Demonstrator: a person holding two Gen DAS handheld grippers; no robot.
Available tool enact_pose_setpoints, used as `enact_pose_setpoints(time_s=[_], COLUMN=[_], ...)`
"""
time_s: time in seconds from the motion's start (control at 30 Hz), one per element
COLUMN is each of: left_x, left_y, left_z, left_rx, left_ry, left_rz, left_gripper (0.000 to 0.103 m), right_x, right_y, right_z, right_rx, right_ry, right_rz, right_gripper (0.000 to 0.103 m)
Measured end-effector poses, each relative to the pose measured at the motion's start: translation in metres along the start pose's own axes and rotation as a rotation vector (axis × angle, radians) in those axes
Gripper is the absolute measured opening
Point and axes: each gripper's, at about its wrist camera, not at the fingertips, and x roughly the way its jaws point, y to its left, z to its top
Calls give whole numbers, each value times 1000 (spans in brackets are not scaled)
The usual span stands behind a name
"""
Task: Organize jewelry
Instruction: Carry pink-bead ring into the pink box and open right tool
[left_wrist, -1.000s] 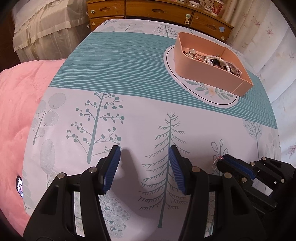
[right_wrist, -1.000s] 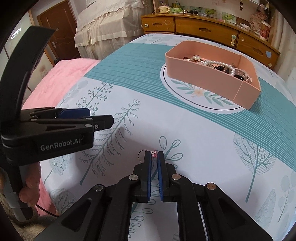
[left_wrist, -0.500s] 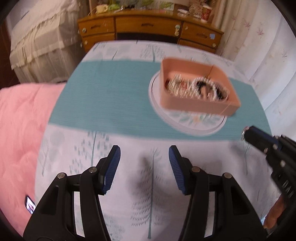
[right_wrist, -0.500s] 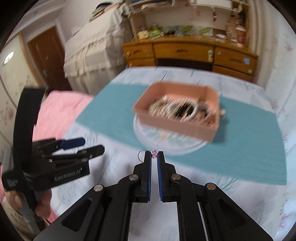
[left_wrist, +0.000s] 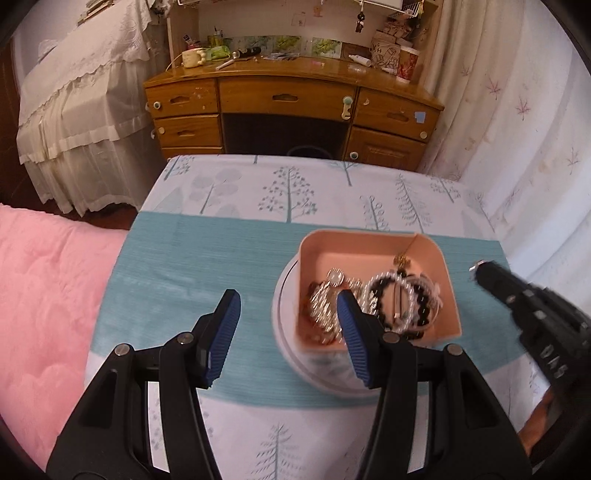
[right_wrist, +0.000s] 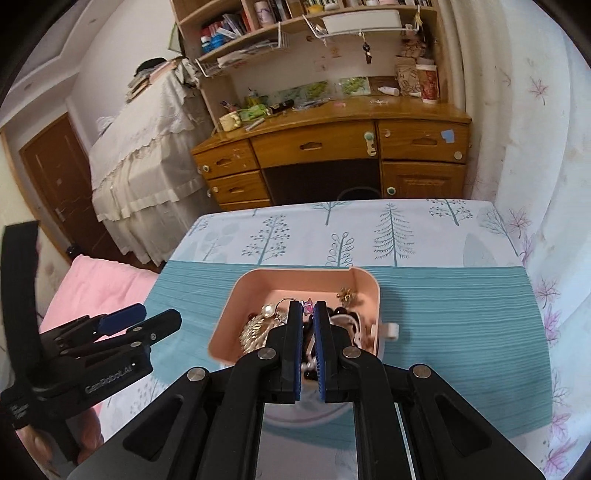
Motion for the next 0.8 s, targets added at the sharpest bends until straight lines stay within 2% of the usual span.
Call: enact_pose_setpoints(time_s=[0.2,0.33,0.57,0.7,0.8], left_x=[23,28,24,19,18], left_y=[-6,-10,-4,-2,-2], left_z=[8,4,0,-2,-3], left_rx=[-44,-25,-45,-49,-48], left_ry=[43,34,17,16,15], left_rz=[-63,-43,-38,-37,-33], left_gripper=[53,67,76,77,77], right_x=[38,49,59,58,54], right_y=[9,12,8,5,7], right_z=[7,3,-1,-3,-5], right_rx=[-15,-18,3,24,25], right_ry=[27,40,50,48,32], right_rz=[-32,-38,-41,-33,-33], right_gripper=[7,7,10,34,36])
